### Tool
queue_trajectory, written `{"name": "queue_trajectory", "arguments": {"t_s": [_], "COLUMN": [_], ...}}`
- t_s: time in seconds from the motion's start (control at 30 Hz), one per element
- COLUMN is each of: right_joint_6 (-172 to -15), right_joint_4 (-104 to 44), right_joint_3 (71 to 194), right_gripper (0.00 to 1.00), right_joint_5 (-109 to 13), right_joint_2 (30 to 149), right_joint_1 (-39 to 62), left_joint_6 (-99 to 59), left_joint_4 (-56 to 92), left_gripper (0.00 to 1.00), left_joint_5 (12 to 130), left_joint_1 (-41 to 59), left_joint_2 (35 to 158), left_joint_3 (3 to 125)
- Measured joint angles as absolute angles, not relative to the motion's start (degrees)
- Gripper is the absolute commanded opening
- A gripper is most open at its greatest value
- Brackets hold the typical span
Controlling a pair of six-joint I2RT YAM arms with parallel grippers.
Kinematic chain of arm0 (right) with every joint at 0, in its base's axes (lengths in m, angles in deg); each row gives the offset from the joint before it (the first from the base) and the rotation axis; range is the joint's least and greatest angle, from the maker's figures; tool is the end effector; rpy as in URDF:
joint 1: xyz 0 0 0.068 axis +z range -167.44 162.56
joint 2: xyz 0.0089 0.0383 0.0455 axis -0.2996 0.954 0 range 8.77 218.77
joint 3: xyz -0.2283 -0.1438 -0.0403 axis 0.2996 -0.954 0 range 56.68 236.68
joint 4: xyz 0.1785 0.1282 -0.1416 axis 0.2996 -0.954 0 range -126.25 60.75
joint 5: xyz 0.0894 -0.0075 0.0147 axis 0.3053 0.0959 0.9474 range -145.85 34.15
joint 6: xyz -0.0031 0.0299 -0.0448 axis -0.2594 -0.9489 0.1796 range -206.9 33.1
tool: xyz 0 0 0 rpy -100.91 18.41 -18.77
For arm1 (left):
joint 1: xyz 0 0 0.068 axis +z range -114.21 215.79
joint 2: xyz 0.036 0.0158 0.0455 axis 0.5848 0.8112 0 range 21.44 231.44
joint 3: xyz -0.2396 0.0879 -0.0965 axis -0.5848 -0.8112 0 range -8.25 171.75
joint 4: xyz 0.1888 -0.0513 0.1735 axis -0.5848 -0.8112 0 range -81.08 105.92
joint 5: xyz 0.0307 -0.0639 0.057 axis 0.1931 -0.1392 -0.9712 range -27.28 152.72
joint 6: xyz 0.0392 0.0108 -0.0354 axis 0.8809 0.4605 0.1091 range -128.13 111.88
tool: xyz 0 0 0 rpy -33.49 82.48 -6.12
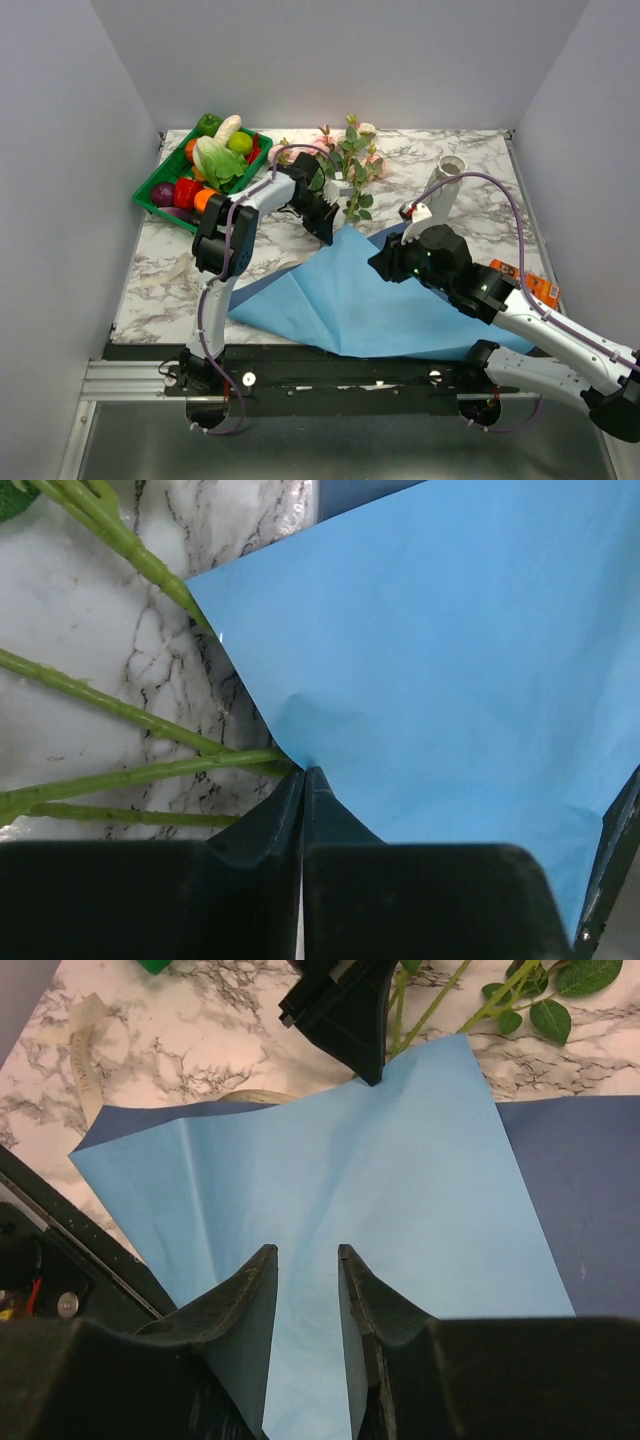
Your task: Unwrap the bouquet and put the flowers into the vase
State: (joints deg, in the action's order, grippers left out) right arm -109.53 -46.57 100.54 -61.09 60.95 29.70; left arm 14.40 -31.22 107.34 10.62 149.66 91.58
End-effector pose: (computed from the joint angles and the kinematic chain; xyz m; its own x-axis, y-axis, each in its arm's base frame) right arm 0.1438 0.1500 0.2985 -0.5310 -0.0088 -0.8473 -0.5087 0.8030 0.3105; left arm 0.3988 -0.2151 0.1610 -0.6327 0.5985 -0.4914 0.7620 0.3683 -0.5326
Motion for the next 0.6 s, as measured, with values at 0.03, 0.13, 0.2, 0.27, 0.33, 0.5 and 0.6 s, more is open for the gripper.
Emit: {"name": "queue_trajectory", "arguments": {"t_s": [0.03,0.13,0.2,0.27,0.33,0.5,0.6], "right_joint_6": [-109.53,-109.53,-109.44,-109.27,-109.03,-107.71,-106.80], "right_joint_4": [-46.44,-46.24,-46.22,-46.22,-46.26,-46.31,-46.29], "right_joint_3": [100.54,100.54,100.56,100.58,100.82,103.01,103.88], "right_gripper": [0.38,0.38,0.38,0.38,0.38,0.45,0.50], "right_joint_5": [-61.09,-61.09,-61.13,-61.17,-61.26,-61.87,-61.85], "right_joint_2": [60.95,60.95,60.95,60.95,60.98,61.50,61.79], "right_joint_1": [29.70,29.70,29.68,29.68,29.44,27.88,25.59], "left_joint_6": [14.70,15.21,15.73,16.08,16.34,17.72,18.99], "left_joint_4": [-31.61,-32.97,-34.15,-35.26,-36.38,-39.09,-41.05], "left_gripper": [0.00,0.00,0.00,0.00,0.00,0.00,0.00], "left_joint_5": [107.53,108.54,109.33,110.16,111.10,113.09,114.46], "left_joint_1": [10.51,10.29,10.16,10.14,10.14,9.90,9.75], "left_joint_2": [149.59,149.16,148.44,147.34,145.64,139.28,135.50], "left_joint_3": [91.58,91.58,91.60,91.60,91.62,91.69,91.80]}}
